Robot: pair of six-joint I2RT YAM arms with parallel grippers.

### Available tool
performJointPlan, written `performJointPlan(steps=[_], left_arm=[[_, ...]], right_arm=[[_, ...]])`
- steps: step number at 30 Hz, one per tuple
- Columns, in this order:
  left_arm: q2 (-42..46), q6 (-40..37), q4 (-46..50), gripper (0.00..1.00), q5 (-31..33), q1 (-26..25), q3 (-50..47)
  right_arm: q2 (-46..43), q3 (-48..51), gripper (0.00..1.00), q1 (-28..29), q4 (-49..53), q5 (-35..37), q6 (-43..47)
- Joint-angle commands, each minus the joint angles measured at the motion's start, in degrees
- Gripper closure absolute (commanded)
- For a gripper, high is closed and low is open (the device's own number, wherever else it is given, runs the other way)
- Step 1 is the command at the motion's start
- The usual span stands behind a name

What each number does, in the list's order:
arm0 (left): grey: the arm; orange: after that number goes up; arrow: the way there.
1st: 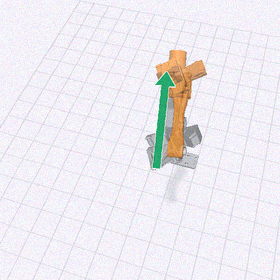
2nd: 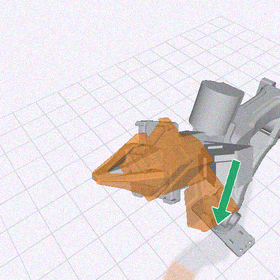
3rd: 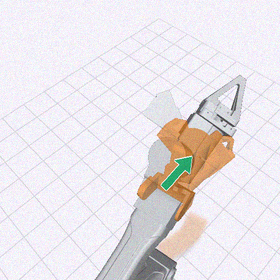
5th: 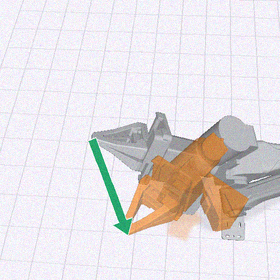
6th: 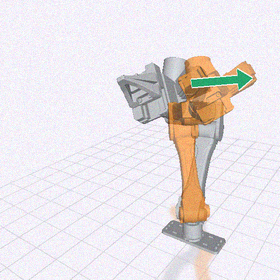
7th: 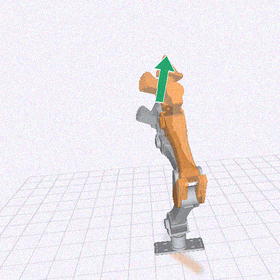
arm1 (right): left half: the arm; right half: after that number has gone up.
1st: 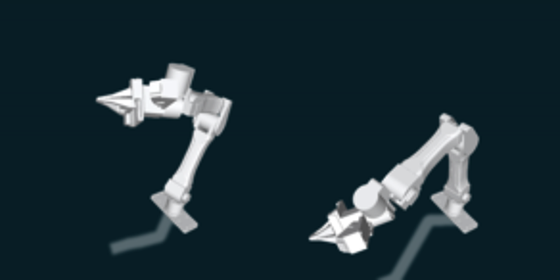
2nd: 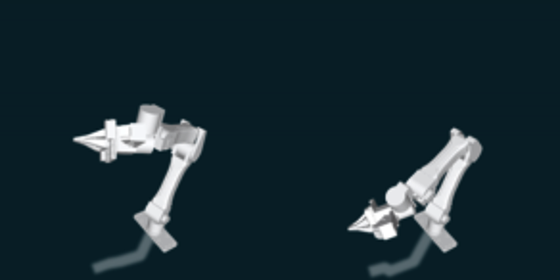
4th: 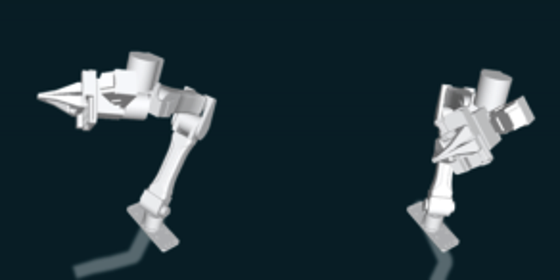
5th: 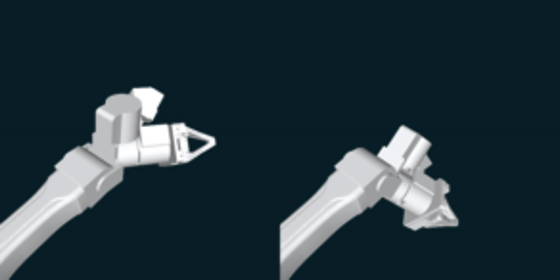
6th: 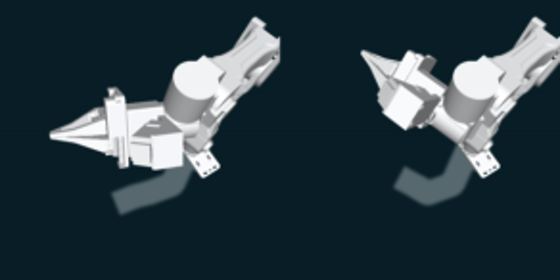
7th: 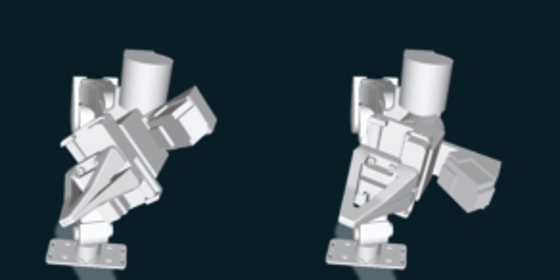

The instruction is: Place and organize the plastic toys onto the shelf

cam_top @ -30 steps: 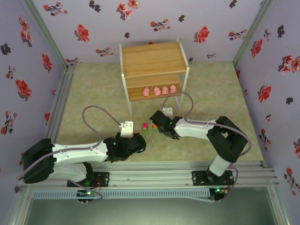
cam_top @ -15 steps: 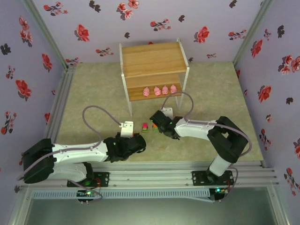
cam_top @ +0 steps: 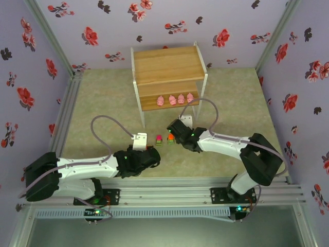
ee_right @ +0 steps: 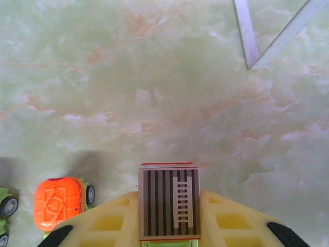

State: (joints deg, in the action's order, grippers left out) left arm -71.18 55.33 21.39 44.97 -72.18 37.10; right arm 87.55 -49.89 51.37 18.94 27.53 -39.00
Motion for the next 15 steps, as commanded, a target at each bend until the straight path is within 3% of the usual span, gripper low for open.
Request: performJointPlan(steps=[1,15], left_arm=[[-0.3,-1.6,-0.4,0.43,1.2,-0.5,1.9],[-4.6,-2.9,-2.6,0.43,-0.2,-0.5,4.4]], right_arm=[[-2.5,0.7,0.81,-0.1,3.4,2.6,0.6],[-12.4,-1.8,0.81,0.5,10.7,3.4,1.5]])
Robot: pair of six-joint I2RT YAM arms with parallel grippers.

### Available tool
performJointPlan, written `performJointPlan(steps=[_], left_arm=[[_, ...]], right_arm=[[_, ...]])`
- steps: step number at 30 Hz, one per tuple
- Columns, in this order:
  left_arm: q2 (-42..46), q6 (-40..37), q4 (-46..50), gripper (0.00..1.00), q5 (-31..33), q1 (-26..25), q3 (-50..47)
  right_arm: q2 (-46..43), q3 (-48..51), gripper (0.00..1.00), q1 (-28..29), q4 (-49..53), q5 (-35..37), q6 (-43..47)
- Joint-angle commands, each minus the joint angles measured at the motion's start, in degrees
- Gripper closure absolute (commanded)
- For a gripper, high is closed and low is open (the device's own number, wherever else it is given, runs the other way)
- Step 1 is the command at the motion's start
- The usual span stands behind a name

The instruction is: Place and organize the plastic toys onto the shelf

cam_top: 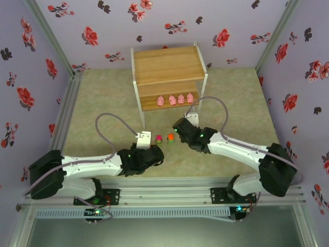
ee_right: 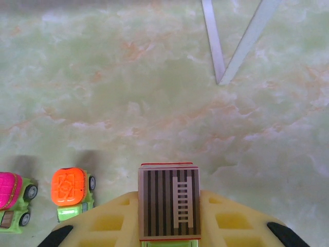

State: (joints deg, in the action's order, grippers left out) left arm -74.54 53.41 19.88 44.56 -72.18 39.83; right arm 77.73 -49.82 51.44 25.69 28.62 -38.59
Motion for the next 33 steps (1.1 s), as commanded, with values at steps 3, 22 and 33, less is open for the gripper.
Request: performJointPlan(steps=[3,22,33], left_arm=[[-2.3,-1.2,-1.6,0.43,-0.2,-0.5,2.0],[-9.1,-5.3,-7.0,0.42,-6.0,-0.6,5.0],[-13.1,-7.0,-7.4,0.42,-8.1,-2.1,8.4]], right_arm=[[-5.0,-3.5,0.81,0.5,6.0,2.6,1.8],[-11.7,-12.0,0.81,0.9,13.5,4.9,6.7],[-11.0,-23.7,0.8,0.9,17.0,8.7,14.1]])
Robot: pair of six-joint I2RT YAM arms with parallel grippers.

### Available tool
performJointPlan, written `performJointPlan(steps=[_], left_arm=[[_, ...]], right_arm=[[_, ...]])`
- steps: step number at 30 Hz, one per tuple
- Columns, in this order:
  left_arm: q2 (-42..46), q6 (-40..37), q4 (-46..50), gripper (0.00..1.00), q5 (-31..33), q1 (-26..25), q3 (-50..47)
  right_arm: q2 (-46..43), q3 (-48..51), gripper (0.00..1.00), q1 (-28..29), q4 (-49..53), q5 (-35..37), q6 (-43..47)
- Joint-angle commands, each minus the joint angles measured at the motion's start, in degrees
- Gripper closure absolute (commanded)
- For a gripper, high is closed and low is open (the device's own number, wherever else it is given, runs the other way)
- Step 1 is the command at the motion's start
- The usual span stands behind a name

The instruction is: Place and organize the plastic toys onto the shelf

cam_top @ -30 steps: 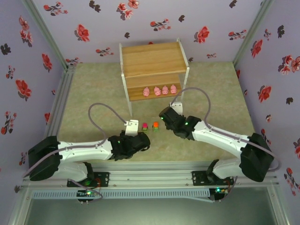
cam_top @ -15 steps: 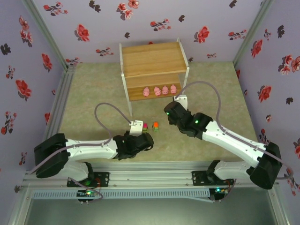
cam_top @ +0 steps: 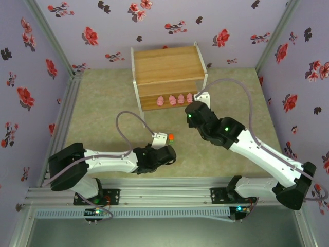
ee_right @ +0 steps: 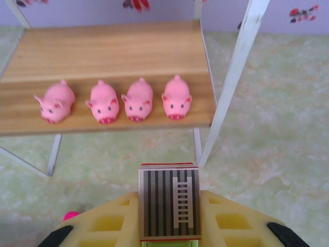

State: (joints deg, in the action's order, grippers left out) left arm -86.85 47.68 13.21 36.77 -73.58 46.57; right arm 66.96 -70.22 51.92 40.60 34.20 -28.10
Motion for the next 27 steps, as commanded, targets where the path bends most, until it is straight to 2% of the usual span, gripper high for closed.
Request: performJointPlan(steps=[1,11,27], left_arm=[[-0.9,-1.3,-0.7,0.42,-0.2,-0.7,1.8],[-0.7,-1.2,-0.2,0.42,-0.3,-1.5,1.7],[1.4,-0.4,0.6,0.42,0.8,-1.9,0.1]], right_arm=[[-0.1,-4.2,0.8,0.4,2.2,3.4,4.3],[4.0,-13.9,0.8,-0.9,1.9,5.6,10.9],[13.1,-27.8,0.79,-8.8,0.3,0.4,16.6]])
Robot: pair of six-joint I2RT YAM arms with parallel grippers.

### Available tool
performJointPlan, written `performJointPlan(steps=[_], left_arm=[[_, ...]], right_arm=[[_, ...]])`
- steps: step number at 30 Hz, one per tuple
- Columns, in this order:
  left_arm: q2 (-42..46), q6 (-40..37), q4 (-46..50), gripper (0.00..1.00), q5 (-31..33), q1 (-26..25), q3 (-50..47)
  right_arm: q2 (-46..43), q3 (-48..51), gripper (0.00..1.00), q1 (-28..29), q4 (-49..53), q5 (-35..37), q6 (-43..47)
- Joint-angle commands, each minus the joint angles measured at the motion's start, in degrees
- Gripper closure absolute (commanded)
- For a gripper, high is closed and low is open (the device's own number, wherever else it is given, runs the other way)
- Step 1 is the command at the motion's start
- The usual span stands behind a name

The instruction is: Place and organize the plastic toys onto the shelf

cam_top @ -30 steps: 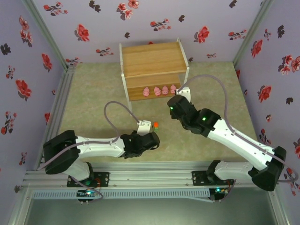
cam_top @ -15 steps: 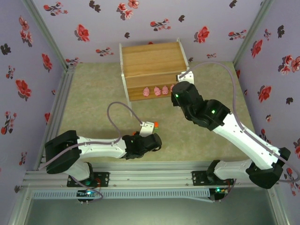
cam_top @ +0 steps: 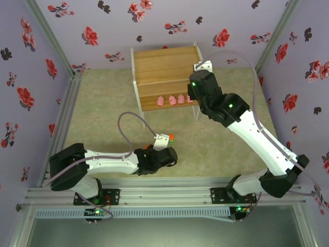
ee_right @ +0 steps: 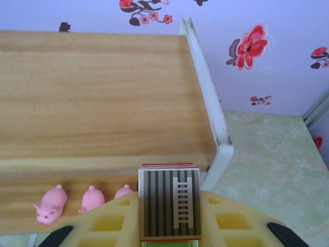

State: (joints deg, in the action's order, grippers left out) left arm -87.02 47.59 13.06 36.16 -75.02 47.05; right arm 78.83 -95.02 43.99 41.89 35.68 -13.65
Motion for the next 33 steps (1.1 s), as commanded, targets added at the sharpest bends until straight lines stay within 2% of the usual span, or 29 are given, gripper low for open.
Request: performJointPlan(steps=[1,17,33], left_arm=[[1.7,-0.3,0.8,0.42,1.4,-0.6,-0.4],[3.7,0.8,1.6,0.42,2.5,-0.8,-1.9],[4.4,1.5,2.1,0.42,3.0,-0.8,-2.7]], right_arm=[[1.7,-3.8,0.79,-1.2,-0.9,-1.2,2.4],[9.8,-12.6,0.77,-7.2,-0.7,-7.0,2.0],[12.1,-13.6,0.75,-9.1,-0.5,-8.8,1.8]])
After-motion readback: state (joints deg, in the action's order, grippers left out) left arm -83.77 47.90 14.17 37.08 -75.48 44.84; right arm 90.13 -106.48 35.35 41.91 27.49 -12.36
